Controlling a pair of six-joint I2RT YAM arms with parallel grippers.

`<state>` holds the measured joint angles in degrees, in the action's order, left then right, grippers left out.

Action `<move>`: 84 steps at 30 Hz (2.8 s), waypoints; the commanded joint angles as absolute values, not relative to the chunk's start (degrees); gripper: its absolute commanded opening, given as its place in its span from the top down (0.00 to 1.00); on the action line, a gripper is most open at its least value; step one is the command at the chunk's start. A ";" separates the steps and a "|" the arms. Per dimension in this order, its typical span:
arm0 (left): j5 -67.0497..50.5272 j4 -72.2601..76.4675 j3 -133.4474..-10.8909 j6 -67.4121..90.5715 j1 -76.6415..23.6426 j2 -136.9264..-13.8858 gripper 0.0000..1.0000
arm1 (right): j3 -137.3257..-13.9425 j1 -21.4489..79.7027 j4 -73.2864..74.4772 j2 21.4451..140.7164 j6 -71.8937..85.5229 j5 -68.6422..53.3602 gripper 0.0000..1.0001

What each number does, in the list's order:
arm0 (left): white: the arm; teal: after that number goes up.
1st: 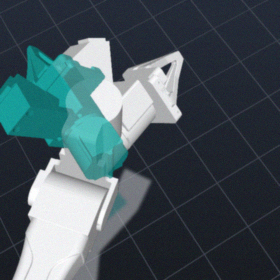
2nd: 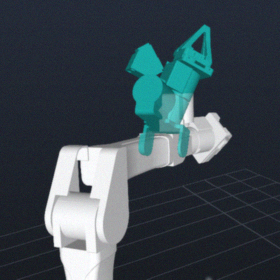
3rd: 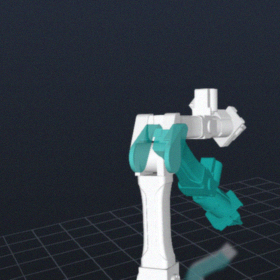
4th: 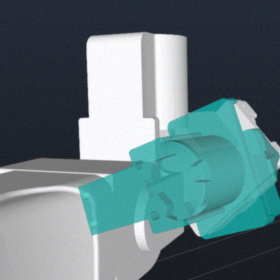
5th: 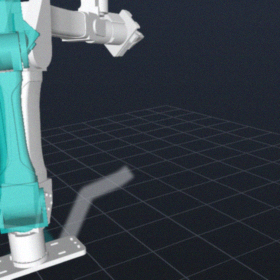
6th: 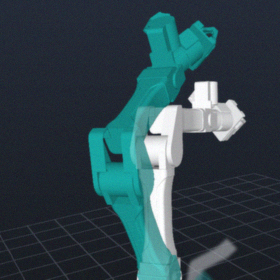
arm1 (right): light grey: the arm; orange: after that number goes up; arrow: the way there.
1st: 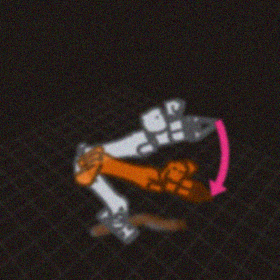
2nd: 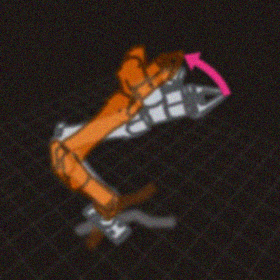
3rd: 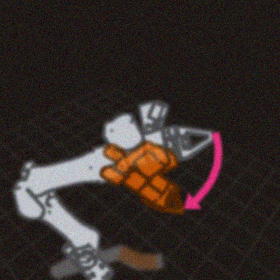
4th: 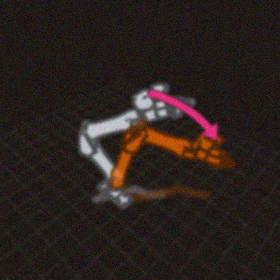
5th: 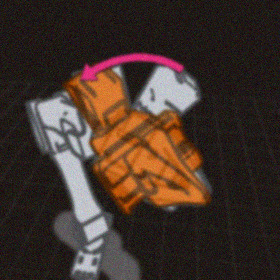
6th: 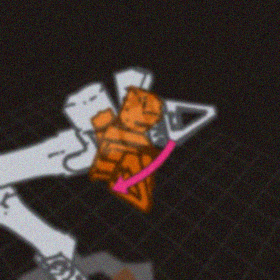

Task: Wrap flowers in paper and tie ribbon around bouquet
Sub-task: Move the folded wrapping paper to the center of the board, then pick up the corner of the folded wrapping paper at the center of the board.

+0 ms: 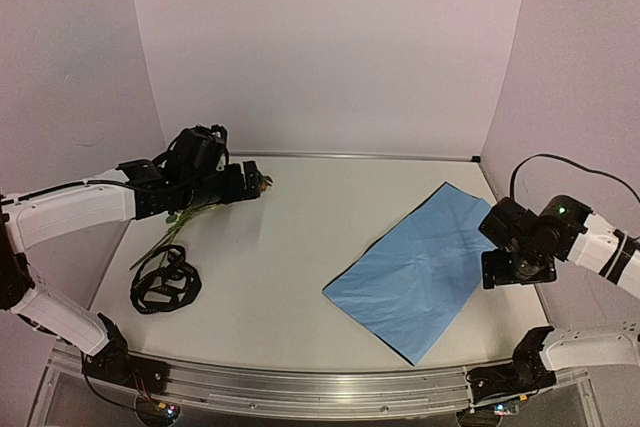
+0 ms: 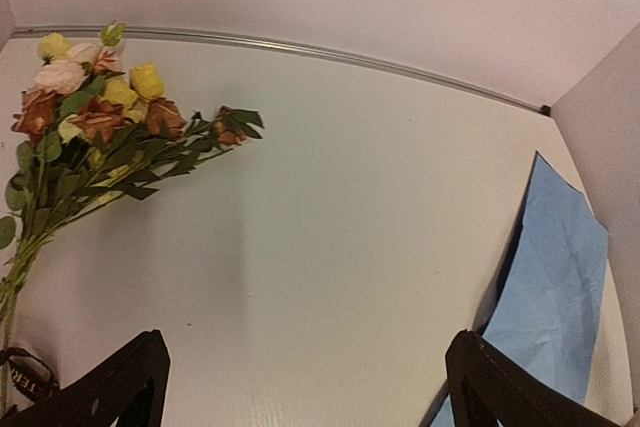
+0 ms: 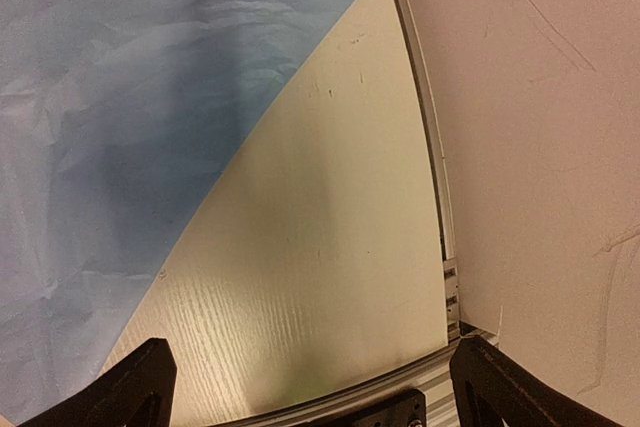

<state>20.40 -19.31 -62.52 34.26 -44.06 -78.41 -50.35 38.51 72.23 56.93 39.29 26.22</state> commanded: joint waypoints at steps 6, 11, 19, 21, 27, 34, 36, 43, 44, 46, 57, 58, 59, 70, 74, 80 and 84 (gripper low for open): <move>2.11 -11.41 -71.04 30.82 -46.12 -92.29 0.00 | -43.88 25.30 66.67 58.39 43.85 9.92 0.02; -5.42 -7.72 -75.73 31.89 -48.12 -102.44 0.00 | -37.76 18.39 58.60 58.56 45.88 0.84 0.02; -11.14 -7.44 -83.06 32.13 -50.32 -114.77 0.00 | -32.18 14.59 46.04 61.88 48.62 -4.51 0.02; -11.65 -8.08 -83.76 32.39 -50.86 -116.60 0.00 | -31.73 14.08 43.06 63.92 49.44 -5.40 0.02; -12.10 -10.25 -84.28 33.11 -52.44 -119.71 0.05 | -30.75 12.31 32.87 69.81 52.46 -9.05 0.02; -12.83 -10.48 -83.73 36.06 -53.00 -121.64 0.15 | -33.09 12.18 26.58 78.76 55.34 -14.91 0.08; -12.73 -10.46 -83.58 36.58 -53.01 -121.79 0.17 | -34.08 12.20 25.67 80.69 55.86 -16.91 0.11; -11.83 -11.37 -83.59 37.65 -53.00 -122.15 0.25 | -38.25 12.72 25.33 86.76 56.25 -21.76 0.22; -11.52 -11.81 -83.70 37.79 -53.00 -122.10 0.27 | -38.85 12.95 25.37 87.45 56.15 -22.38 0.25; -10.55 -12.66 -83.69 38.03 -53.02 -121.83 0.31 | -40.28 13.57 25.79 88.91 55.61 -23.48 0.31; 1.32 -19.90 -79.24 41.48 -52.52 -114.26 0.35 | -50.05 18.02 34.58 95.93 48.93 -25.02 0.70; 2.06 -20.38 -78.17 42.35 -52.23 -112.80 0.34 | -50.71 18.66 35.16 96.36 48.52 -24.93 0.72; 2.54 -20.82 -76.88 43.68 -51.74 -111.53 0.32 | -51.42 19.24 35.58 96.86 48.27 -24.81 0.74; -4.83 -19.35 -61.79 49.60 -46.70 -96.72 0.27 | -57.32 25.13 36.39 103.12 49.81 -23.96 0.81; -5.67 -18.15 -60.46 50.13 -45.96 -96.77 0.27 | -58.71 25.78 36.38 104.75 49.82 -23.97 0.81; -9.49 -9.90 -58.37 56.42 -43.01 -100.31 0.27 | -58.35 25.78 36.47 104.89 49.75 -23.54 0.81; -10.54 -4.30 -57.69 61.52 -42.27 -103.74 0.32 | -58.10 25.79 36.40 105.28 49.85 -23.63 0.81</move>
